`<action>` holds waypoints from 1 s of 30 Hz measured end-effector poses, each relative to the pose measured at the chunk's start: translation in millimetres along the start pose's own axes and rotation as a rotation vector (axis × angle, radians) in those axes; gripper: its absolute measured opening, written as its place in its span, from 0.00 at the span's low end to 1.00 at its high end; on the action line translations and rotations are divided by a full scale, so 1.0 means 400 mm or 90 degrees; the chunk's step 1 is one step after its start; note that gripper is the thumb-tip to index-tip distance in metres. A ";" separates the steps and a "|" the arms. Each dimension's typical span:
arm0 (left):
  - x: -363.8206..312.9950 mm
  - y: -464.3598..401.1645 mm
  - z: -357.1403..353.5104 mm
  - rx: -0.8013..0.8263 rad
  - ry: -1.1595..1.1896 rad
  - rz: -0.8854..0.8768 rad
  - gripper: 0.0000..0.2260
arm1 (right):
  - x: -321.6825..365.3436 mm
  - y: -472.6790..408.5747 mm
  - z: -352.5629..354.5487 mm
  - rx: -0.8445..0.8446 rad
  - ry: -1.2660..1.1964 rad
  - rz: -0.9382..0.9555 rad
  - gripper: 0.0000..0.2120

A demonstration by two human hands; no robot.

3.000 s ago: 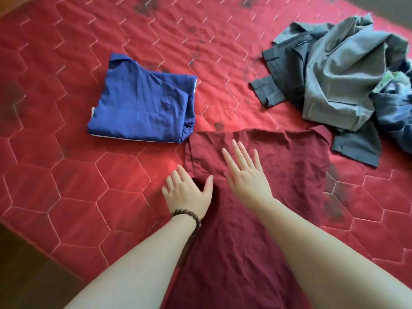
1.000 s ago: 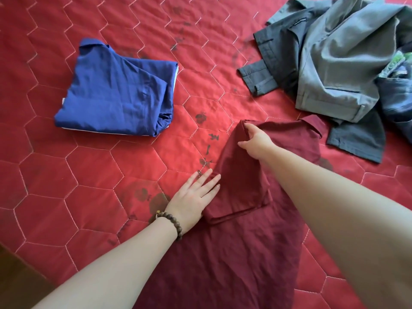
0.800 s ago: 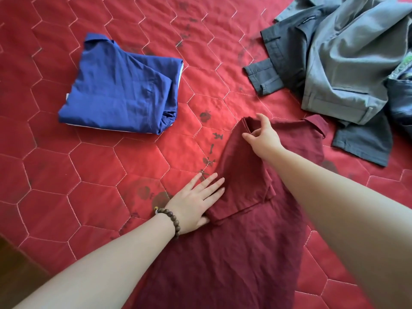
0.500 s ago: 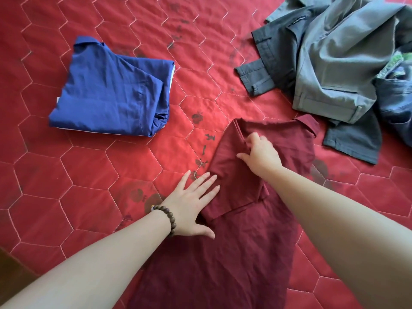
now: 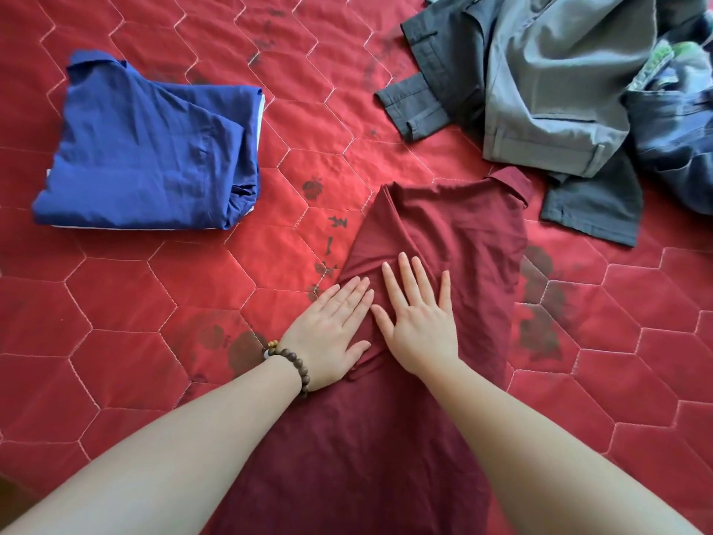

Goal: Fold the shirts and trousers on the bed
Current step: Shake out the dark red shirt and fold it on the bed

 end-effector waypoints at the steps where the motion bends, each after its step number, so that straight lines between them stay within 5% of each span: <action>1: -0.003 -0.001 -0.002 0.003 0.000 0.006 0.31 | -0.006 -0.001 0.001 0.011 0.001 -0.016 0.30; 5: -0.009 -0.006 -0.007 0.026 -0.017 0.025 0.32 | -0.005 -0.008 0.008 0.070 0.003 -0.039 0.30; 11: -0.016 0.005 0.037 0.066 -0.048 0.050 0.33 | 0.067 0.152 0.014 -0.014 -0.053 -0.094 0.31; 16: -0.052 0.168 0.051 -0.018 -0.012 -0.051 0.28 | 0.172 0.371 -0.043 -0.005 -0.079 -0.030 0.31; 22: -0.091 0.468 -0.065 0.080 -0.043 -0.148 0.31 | 0.221 0.565 -0.118 0.038 -0.075 0.006 0.32; 30: -0.056 0.676 -0.059 0.065 -0.049 0.121 0.27 | 0.099 0.854 -0.128 0.047 -0.016 -0.178 0.30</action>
Point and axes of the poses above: each hand's wrist, its own y-axis away from the middle knuckle, its own z-axis out of the back of the hand, x = y × z, the point moved 1 cm from there along -y, towards the middle knuckle, and after that the axes turned 5 degrees about x, right-handed, at the moved point
